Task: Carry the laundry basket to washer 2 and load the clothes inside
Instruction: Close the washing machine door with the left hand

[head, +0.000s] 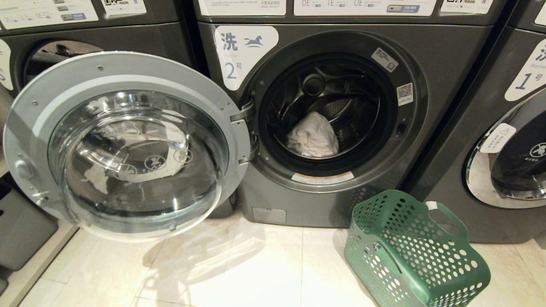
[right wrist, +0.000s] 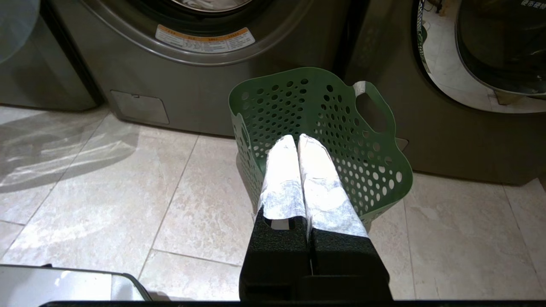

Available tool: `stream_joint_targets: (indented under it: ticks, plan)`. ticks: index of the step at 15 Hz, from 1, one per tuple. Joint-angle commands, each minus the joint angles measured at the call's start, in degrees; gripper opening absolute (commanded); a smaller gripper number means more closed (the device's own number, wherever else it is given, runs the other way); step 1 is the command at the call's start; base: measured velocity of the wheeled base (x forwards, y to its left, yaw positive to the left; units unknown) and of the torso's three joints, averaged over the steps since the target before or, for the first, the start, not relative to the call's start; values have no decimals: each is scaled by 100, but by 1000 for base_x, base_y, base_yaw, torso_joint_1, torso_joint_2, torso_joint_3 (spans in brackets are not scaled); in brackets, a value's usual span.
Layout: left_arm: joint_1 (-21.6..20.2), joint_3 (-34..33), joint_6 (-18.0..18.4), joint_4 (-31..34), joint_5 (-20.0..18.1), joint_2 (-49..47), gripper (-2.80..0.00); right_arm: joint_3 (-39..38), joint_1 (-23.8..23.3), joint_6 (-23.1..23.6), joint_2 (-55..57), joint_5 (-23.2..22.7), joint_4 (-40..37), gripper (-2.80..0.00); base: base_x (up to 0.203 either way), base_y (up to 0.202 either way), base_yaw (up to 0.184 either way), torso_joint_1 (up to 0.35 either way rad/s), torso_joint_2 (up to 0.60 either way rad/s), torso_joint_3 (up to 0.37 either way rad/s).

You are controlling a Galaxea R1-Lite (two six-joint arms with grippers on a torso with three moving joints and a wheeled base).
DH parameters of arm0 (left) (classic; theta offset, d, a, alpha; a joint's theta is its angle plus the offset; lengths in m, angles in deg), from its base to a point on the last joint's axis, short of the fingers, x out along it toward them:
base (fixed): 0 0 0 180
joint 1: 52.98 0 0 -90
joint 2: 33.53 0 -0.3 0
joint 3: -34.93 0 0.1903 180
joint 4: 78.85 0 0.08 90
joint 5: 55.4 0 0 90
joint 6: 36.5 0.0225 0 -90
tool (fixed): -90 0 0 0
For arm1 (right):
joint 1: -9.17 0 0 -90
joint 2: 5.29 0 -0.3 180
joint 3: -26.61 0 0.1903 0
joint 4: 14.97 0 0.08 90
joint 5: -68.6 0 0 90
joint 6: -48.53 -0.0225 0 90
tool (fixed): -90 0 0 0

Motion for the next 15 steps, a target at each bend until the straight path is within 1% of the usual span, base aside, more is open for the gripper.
stream_joint_targets:
  ticks: [1,2,4,5,6,9,10,12,14,15]
  plan:
    - [-212,251,-308,5,-471,-595,-280,0,0,3,9,-3,2,-280,0,0,0,0,0,0]
    - [-256,380,-385,12,-696,-760,-280,0,0,-5,9,5,2,-280,0,0,0,0,0,0]
    - [-272,644,-416,84,-1017,-1047,-280,0,0,3,9,-3,2,-280,0,0,0,0,0,0]
    - [-267,756,-419,284,-1168,-1171,-280,0,0,3,9,-3,2,-280,0,0,0,0,0,0]
    - [-260,880,-419,574,-1290,-1213,-280,0,0,3,9,-2,2,-280,0,0,0,0,0,0]
    - [-230,1478,-399,2059,-1806,-1307,-280,0,0,3,9,6,2,-280,0,0,0,0,0,0]
    - [-196,1559,-299,2379,-1929,-1321,-280,0,0,-5,9,6,2,-280,0,0,0,0,0,0]
    - [-114,1567,-269,2811,-1952,-1212,-280,0,0,-13,9,6,2,-280,0,0,0,0,0,0]
    - [-15,1567,-248,3612,-2083,-920,-280,0,0,-14,9,6,1,-280,0,0,0,0,0,0]
    - [27,1567,-245,3904,-2135,-785,-280,0,0,-21,9,6,2,-280,0,0,0,0,0,0]
